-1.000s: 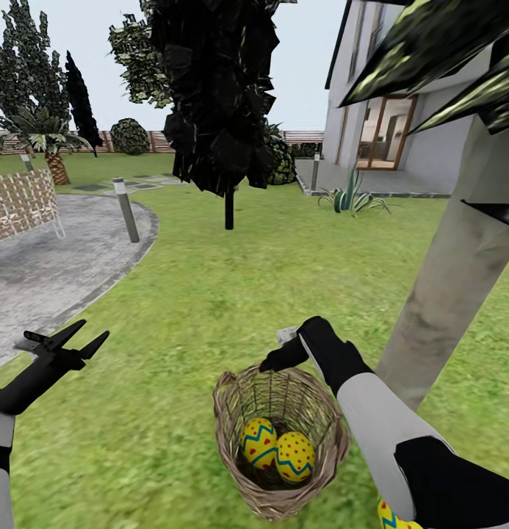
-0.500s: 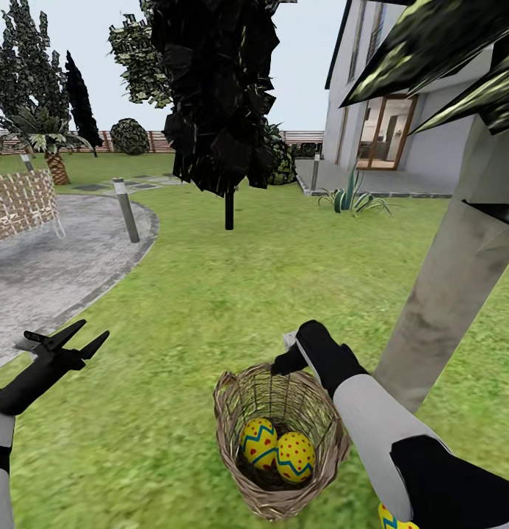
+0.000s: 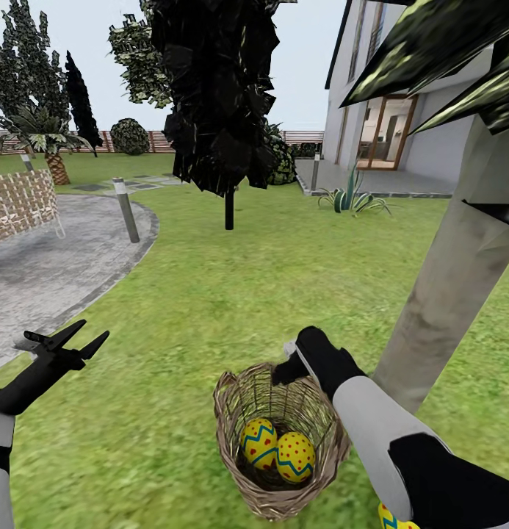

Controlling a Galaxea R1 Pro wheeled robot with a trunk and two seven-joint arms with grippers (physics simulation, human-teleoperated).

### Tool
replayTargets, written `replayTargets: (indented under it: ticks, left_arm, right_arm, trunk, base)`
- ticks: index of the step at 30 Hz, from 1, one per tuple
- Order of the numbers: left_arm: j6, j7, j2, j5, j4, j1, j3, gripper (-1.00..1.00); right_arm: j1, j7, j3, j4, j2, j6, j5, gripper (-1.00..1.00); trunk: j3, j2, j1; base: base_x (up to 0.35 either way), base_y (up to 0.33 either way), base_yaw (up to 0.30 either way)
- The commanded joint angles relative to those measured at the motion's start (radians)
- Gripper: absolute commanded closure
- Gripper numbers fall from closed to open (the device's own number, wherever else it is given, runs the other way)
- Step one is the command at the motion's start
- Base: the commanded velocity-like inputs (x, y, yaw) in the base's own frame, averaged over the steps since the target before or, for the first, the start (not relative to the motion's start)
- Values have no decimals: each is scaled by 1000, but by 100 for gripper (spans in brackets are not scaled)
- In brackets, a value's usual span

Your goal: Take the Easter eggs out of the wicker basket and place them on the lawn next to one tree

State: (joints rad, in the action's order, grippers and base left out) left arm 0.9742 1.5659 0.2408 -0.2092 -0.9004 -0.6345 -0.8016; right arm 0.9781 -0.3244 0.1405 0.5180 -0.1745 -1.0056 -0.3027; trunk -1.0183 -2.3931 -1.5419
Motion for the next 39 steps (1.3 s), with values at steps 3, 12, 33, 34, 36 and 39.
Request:
replayTargets:
  ticks: [3,12,33,34,36,39]
  left_arm:
    - [11,5,0,2,0,-1,-1,-100]
    - [11,5,0,2,0,-1,-1,-100]
    - [11,5,1,5,0,-1,-1,-100]
    - [11,5,1,5,0,-1,-1,-100]
    - [11,5,1,5,0,-1,-1,-100]
    - [11,5,1,5,0,-1,-1,-100]
  right_arm:
    - [1,-14,7,-6,0,0,-11,-100]
    - [1,-18,28,-15,0,2,-6,-100]
    - [1,-11,27,-28,3,12,-11,-100]
    - [1,-11,27,-28,3,12,-12,-100]
    - [1,-10,27,-28,3,12,-12,-100]
    - [1,-10,27,-29,3,12,-13,-100]
  trunk:
    - [-1,0,0]
    - [-1,0,0]
    - [-67,-108,-60]
    - [-71,-108,-61]
    - [-79,-109,-62]
    - [-90,-109,-63]
  base:
    - [0,0,0]
    - [0,0,0]
    - [0,0,0]
    - [0,0,0]
    - [0,0,0]
    - [0,0,0]
